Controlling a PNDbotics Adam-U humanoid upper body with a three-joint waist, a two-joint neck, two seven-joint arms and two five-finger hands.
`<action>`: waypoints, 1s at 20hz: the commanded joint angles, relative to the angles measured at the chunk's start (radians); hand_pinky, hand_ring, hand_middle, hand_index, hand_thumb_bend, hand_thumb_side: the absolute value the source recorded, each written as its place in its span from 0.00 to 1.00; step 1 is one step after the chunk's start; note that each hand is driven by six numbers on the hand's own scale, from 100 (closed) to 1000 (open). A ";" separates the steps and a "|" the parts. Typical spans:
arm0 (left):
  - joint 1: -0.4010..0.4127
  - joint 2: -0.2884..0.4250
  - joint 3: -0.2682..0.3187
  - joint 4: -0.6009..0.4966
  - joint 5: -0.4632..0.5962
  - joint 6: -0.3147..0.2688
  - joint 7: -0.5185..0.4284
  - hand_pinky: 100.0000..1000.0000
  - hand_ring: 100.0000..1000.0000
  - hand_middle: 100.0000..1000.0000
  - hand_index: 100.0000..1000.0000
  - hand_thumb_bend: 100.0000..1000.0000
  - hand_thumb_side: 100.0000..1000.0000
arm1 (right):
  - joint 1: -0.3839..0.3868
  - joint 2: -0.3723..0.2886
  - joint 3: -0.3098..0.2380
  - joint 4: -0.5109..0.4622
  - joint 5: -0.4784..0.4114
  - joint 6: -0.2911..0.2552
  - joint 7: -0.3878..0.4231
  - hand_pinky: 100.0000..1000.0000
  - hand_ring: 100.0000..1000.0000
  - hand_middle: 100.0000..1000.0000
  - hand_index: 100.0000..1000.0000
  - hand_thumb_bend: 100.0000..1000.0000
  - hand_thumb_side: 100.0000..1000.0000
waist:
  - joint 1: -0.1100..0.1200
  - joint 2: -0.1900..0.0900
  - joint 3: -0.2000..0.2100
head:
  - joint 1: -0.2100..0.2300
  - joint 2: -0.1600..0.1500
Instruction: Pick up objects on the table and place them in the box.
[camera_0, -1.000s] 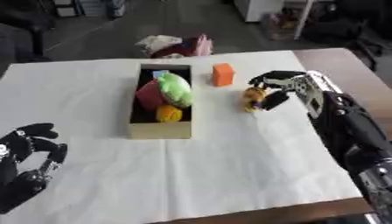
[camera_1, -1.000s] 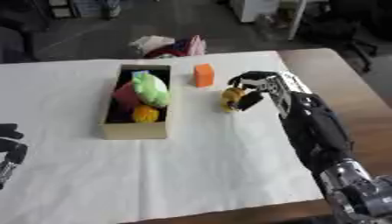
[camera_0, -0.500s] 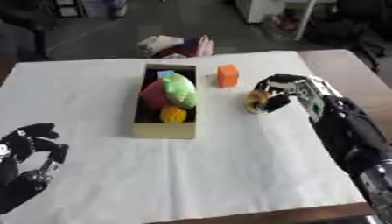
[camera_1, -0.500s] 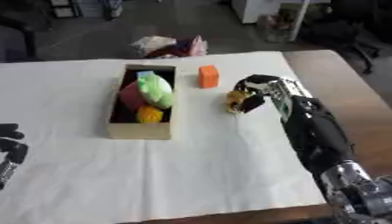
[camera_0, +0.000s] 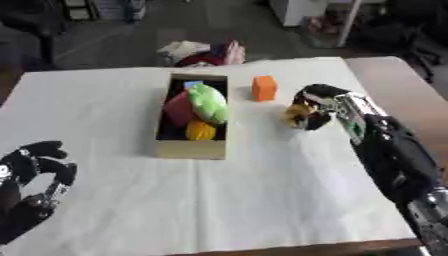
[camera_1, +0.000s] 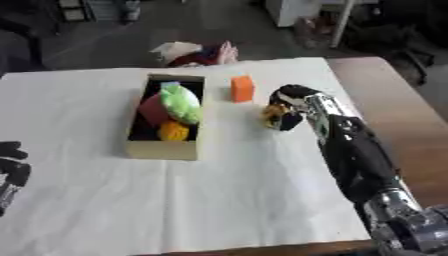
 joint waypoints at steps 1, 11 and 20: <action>-0.005 0.009 0.010 -0.010 0.004 -0.001 0.000 0.67 0.54 0.57 0.75 0.30 0.37 | -0.032 -0.011 -0.011 -0.098 -0.047 -0.017 -0.057 0.45 0.34 0.20 0.36 0.00 0.00 | 0.002 -0.012 0.001 | 0.002 -0.007; -0.007 0.008 0.010 -0.011 0.006 -0.001 0.001 0.67 0.54 0.57 0.75 0.30 0.37 | -0.099 0.056 0.177 -0.324 -0.218 -0.168 -0.143 0.48 0.36 0.20 0.37 0.00 0.00 | 0.003 -0.015 0.014 | -0.012 -0.009; -0.007 0.001 0.003 -0.011 0.009 -0.001 -0.006 0.67 0.54 0.57 0.75 0.30 0.37 | -0.142 0.174 0.278 -0.331 -0.345 -0.242 -0.007 0.52 0.38 0.22 0.38 0.00 0.00 | 0.014 -0.017 0.028 | -0.032 -0.007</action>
